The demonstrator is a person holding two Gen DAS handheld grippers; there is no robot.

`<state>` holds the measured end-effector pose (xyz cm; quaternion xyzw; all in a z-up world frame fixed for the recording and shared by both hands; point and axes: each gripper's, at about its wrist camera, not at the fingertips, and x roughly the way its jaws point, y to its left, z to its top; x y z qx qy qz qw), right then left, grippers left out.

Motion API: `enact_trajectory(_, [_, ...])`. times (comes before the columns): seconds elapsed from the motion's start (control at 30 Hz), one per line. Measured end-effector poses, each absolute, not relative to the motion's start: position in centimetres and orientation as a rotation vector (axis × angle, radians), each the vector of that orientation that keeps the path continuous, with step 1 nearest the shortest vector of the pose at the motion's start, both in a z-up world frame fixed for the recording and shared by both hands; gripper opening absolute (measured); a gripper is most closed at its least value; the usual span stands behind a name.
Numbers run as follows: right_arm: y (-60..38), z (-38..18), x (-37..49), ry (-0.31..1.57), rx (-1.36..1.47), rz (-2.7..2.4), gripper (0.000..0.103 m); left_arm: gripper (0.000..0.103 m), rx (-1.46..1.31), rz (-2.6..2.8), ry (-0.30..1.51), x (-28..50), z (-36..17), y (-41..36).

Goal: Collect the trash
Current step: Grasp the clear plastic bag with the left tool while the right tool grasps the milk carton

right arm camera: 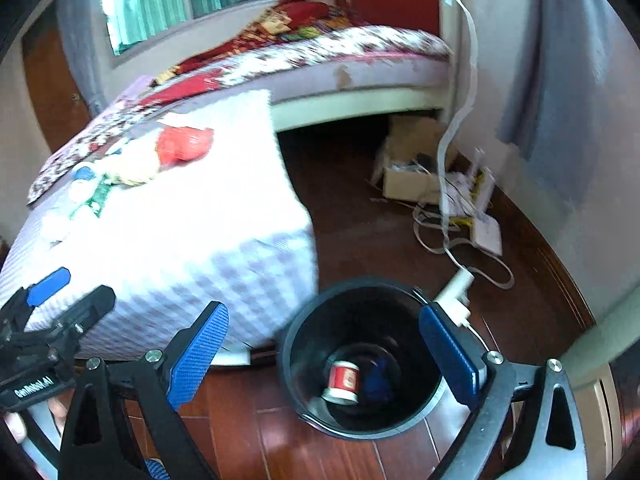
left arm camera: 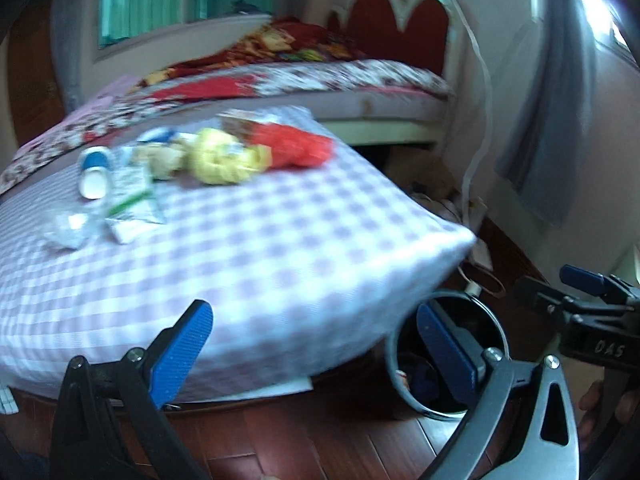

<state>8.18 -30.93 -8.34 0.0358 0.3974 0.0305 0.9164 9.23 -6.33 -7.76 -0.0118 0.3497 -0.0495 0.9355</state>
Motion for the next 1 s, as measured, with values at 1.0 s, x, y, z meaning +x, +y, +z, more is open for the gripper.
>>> enact_trajectory(1.0, [-1.1, -7.2, 18.6, 0.756, -0.228, 0.557, 0.094, 0.092, -0.151, 0.289, 0.66, 13.3, -7.4, 18.5])
